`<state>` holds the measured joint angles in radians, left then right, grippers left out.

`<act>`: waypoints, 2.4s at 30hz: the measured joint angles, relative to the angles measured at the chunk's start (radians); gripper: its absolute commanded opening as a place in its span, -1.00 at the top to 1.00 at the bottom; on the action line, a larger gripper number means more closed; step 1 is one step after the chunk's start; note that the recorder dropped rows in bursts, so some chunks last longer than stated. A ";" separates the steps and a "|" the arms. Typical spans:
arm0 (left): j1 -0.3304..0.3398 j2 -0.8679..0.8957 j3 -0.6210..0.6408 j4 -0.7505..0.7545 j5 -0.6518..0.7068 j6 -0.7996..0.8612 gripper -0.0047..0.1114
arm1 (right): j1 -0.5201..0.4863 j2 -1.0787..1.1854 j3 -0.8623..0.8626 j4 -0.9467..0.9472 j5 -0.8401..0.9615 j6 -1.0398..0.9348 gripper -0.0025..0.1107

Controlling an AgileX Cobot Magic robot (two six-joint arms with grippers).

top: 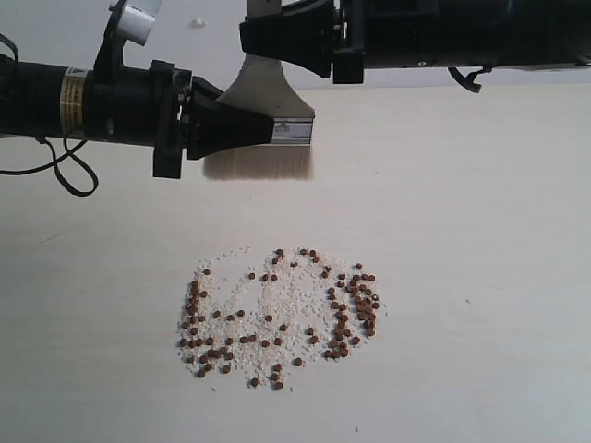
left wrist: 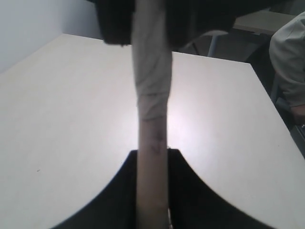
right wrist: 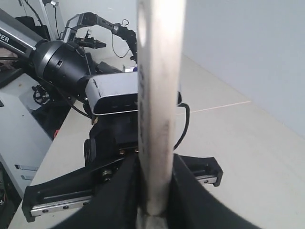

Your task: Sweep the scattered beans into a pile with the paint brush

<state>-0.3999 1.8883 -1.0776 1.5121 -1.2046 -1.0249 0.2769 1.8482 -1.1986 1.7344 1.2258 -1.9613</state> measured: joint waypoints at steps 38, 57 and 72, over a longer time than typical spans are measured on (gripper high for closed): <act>0.157 -0.554 0.420 -0.504 0.602 0.183 0.92 | 0.118 -0.477 0.067 -1.469 -0.960 1.672 0.96; 0.116 -1.529 1.047 -1.472 0.748 0.926 0.92 | 0.118 -0.672 0.238 -1.498 -0.928 1.745 0.96; 0.270 -1.882 1.047 -1.567 1.205 0.972 0.92 | 0.118 -0.732 0.321 -1.498 -0.967 1.714 0.96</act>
<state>-0.1297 0.0061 -0.0311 -0.0545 0.0000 -0.0530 0.3944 1.1160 -0.8781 0.2361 0.2589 -0.2477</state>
